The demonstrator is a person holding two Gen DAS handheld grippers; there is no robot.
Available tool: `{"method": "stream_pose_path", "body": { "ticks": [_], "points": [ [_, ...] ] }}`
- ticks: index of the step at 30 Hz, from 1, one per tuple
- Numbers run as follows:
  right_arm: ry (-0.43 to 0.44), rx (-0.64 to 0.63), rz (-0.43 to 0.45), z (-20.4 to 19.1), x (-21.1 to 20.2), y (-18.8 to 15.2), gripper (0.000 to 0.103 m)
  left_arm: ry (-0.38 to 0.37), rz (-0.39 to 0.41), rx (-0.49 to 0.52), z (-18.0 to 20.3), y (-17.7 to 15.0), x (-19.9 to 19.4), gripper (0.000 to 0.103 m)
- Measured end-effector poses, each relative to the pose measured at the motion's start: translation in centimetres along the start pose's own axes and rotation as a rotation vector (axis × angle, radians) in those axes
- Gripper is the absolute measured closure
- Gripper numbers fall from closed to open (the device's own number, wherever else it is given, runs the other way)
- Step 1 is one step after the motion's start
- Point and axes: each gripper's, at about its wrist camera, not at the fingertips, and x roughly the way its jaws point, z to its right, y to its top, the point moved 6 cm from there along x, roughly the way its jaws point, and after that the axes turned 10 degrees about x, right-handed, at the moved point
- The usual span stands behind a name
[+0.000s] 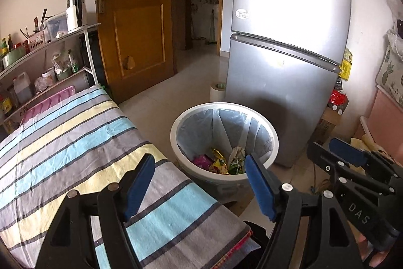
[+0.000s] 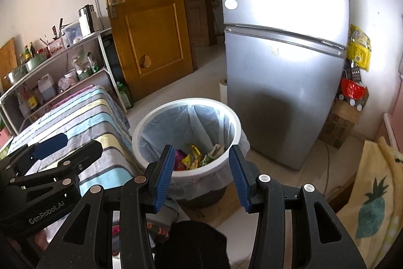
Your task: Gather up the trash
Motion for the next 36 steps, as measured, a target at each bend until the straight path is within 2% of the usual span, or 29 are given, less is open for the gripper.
{"method": "stream_pose_path", "body": {
  "ticks": [36],
  "points": [
    [0.008, 0.0, 0.007, 0.0, -0.6, -0.2, 0.057, 0.03, 0.004, 0.006, 0.0, -0.5, -1.2, 0.027]
  ]
}}
